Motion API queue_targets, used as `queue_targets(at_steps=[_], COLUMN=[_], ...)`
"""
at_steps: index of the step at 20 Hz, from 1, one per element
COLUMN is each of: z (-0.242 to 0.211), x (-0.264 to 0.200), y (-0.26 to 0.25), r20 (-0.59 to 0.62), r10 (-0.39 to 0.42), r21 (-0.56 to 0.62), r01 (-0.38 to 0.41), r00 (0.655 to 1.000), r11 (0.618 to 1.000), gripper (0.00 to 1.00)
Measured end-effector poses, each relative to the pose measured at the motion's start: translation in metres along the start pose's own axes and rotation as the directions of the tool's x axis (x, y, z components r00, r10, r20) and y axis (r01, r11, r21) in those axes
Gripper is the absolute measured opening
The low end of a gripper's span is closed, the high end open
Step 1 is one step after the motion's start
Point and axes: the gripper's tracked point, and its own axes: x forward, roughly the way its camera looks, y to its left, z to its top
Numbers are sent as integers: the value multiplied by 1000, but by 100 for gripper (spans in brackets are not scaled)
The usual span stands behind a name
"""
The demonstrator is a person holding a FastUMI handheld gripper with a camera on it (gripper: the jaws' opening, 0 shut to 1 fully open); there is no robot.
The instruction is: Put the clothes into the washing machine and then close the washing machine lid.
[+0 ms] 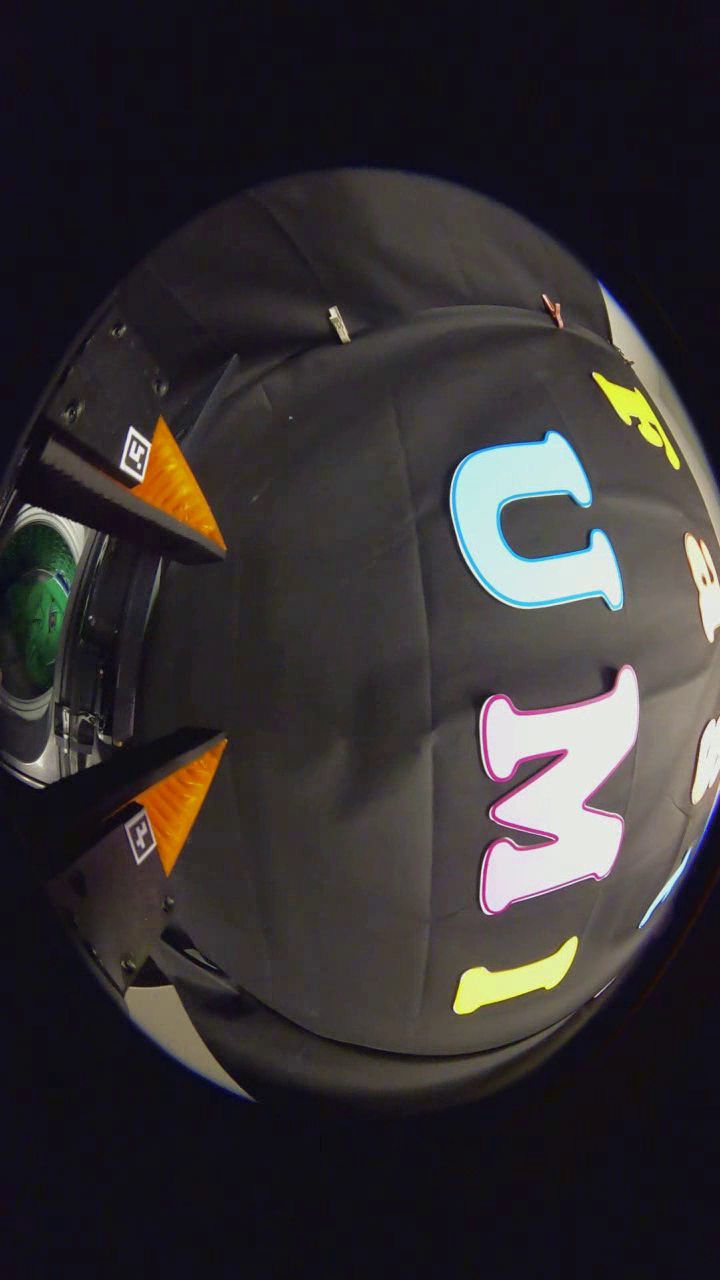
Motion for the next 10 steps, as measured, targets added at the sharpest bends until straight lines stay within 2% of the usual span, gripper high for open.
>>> queue_targets(at_steps=[5, 10], z=[-14, -50], x=[-30, -75], y=[7, 19], r20=[-9, -67], r10=[6, 3], r21=[10, 20], r01=[-6, -1], r00=[1000, 998], r11=[1000, 1000], gripper=[100, 100])
